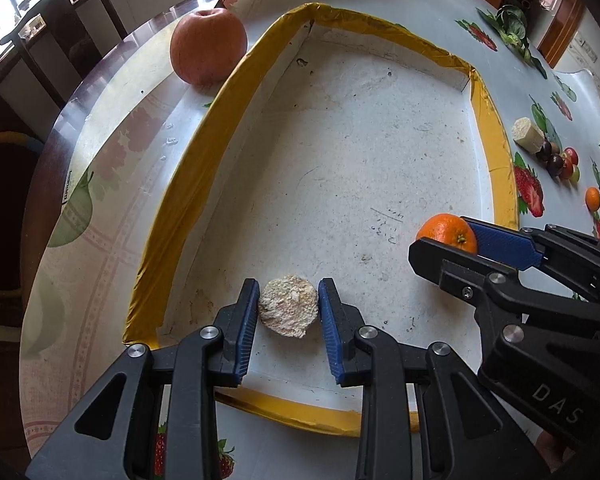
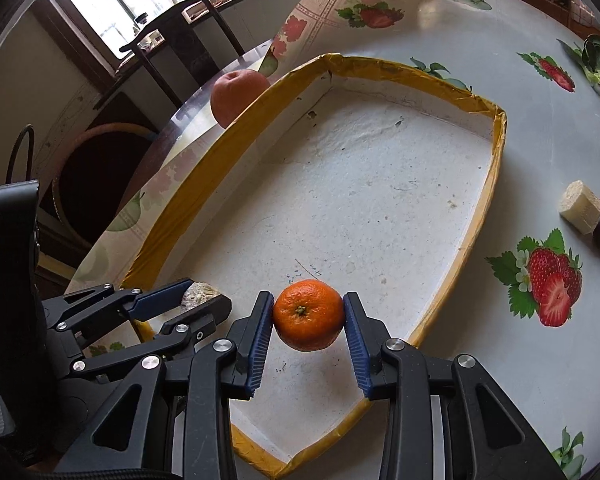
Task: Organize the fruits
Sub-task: 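Open the right tool to drop the orange while the left tool releases the biscuit in the tray, then lift both open tools away from the tray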
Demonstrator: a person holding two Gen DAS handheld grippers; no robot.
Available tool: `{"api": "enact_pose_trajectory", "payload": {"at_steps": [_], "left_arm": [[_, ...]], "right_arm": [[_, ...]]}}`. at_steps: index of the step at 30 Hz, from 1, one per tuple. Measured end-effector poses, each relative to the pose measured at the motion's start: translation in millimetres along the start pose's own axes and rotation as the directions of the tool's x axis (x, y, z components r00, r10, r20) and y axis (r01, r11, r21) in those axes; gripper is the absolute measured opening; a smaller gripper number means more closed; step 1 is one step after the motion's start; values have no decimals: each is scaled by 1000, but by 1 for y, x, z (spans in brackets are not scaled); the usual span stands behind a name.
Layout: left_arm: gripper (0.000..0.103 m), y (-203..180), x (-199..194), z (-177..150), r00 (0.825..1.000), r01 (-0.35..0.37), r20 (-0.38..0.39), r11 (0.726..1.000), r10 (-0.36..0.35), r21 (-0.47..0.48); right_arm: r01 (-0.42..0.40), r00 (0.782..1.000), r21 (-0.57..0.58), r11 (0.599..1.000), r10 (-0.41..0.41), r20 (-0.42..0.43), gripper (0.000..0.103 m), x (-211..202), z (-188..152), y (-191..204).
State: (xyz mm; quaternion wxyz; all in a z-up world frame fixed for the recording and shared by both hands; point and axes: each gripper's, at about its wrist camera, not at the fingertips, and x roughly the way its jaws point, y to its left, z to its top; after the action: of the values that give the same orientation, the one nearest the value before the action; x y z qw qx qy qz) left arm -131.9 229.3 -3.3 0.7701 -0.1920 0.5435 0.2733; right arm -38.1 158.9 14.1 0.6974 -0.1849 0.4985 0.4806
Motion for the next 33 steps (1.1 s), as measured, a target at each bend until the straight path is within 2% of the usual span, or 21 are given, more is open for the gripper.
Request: {"api": "enact_pose_trajectory", "payload": {"at_steps": [4, 5, 6, 7, 8, 10, 13, 24, 33], "left_arm": [[29, -3, -2, -1, 1000, -15, 17, 999, 15, 30], [36, -2, -1, -1, 999, -26, 18, 999, 26, 31], [49, 0, -1, 0, 999, -42, 20, 999, 42, 27], [57, 2, 0, 0, 999, -43, 16, 999, 42, 23], [58, 3, 1, 0, 1000, -21, 9, 1000, 21, 22], [59, 4, -2, 0, 1000, -10, 14, 1000, 10, 21], [59, 2, -5, 0, 1000, 2, 13, 1000, -3, 20], [58, -9, -36, -5, 998, 15, 66, 999, -17, 38], [58, -27, -56, -6, 994, 44, 98, 997, -50, 57]], "right_arm": [[4, 999, -17, 1000, -4, -40, 37, 12, 1, 0], [6, 999, -21, 1000, -7, -44, 37, 14, 1, 0], [9, 999, -25, 1000, -10, -47, 37, 14, 2, 1], [9, 999, -26, 1000, -10, -51, 38, 15, 2, 1], [6, 999, -26, 1000, -8, -54, 38, 15, 3, 1], [-19, 998, -25, 1000, 18, -54, 46, 14, 3, 2], [-4, 1000, -33, 999, 3, -26, 59, 3, 1, 3], [-6, 995, 72, 997, -1, 97, 59, -66, -22, -27], [14, 991, 186, 982, -39, 128, 59, -102, -61, -58]]}}
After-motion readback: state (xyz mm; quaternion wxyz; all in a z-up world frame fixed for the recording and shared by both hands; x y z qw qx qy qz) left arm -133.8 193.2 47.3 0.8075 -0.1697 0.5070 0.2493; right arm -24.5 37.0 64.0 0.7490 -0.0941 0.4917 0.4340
